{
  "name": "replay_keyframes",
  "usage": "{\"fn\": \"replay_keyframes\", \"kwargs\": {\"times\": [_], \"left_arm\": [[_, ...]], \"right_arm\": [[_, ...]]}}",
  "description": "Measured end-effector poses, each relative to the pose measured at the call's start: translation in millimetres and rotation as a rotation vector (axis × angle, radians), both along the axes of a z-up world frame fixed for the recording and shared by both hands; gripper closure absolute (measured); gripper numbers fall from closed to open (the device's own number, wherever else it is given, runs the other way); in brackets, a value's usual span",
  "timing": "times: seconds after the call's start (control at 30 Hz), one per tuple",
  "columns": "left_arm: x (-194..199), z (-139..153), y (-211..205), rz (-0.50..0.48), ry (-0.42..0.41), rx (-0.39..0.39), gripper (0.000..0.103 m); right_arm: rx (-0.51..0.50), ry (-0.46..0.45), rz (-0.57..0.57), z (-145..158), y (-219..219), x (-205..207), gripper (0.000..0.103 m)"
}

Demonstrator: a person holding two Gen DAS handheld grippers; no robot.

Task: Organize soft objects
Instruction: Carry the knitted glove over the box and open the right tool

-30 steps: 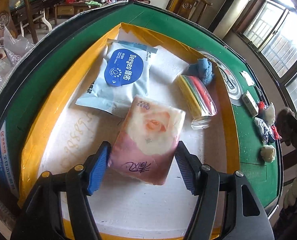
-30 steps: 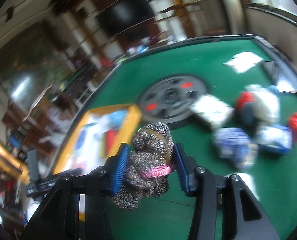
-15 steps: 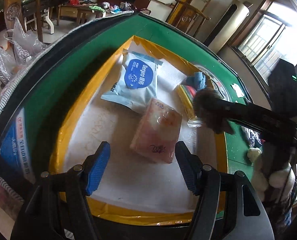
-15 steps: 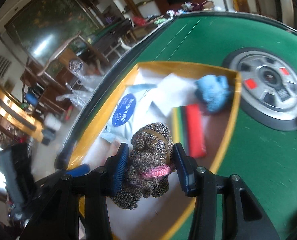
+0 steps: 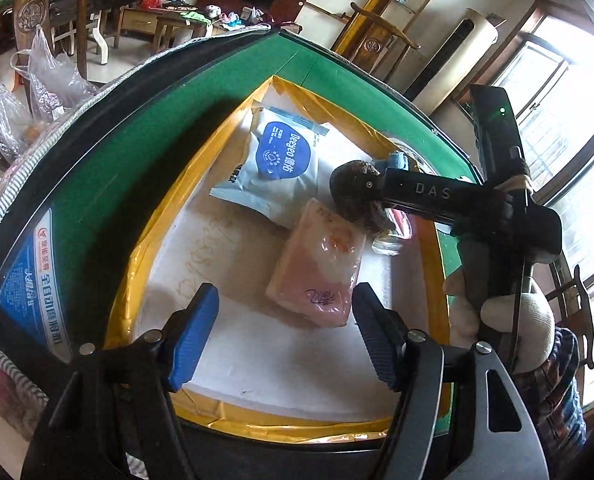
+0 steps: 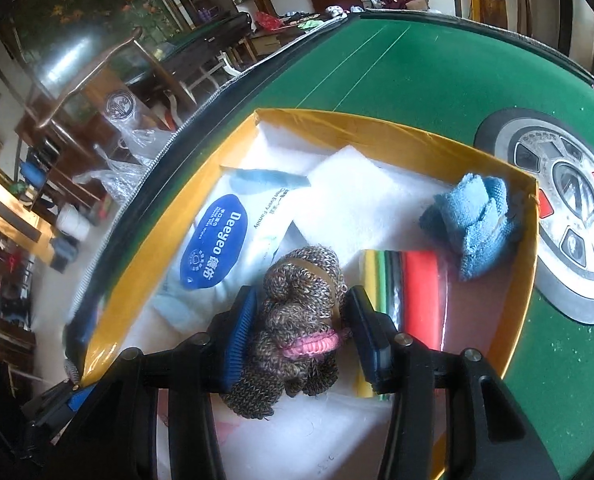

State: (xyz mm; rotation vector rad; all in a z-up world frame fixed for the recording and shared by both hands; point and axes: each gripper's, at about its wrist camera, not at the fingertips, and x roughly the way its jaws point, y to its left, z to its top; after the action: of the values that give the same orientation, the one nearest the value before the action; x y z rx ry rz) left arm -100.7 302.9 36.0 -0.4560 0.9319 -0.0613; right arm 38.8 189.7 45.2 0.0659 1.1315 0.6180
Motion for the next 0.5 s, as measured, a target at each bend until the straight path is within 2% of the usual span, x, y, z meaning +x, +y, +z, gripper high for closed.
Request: {"fn": "replay_keyframes", "kwargs": {"times": [0.07,0.13,0.23,0.4,0.5], "left_arm": [[0.3,-0.2,-1.7,0.002,0.004,0.008,0.034],[-3.5,0.6,-1.9,0.001,0.006,0.004,0.034],[-5.0,1.2,-2.3,0.007,0.015,-0.003,0.034],[-12.1,8.5,-3.2,0.019,0.002,-0.004,0.034],[-14.1,11.9,-7.6,0.018,-0.008,-0.008,0.034]], "right_arm": [[0.04,0.005,-0.01,2.9,-6.6,0.4,0.056],[0.108,0.007,-0.04,8.6,-17.6,0.3,0.047],[0.172,-0.019,-0.069,25.0,-37.2,-4.5,0.044],[0.155,-0.117,-0.114,51.9,-83.4,-24.4,0.041],[0.138,-0.148,-0.18,57.5,-135.0,-39.2,0.041]]}}
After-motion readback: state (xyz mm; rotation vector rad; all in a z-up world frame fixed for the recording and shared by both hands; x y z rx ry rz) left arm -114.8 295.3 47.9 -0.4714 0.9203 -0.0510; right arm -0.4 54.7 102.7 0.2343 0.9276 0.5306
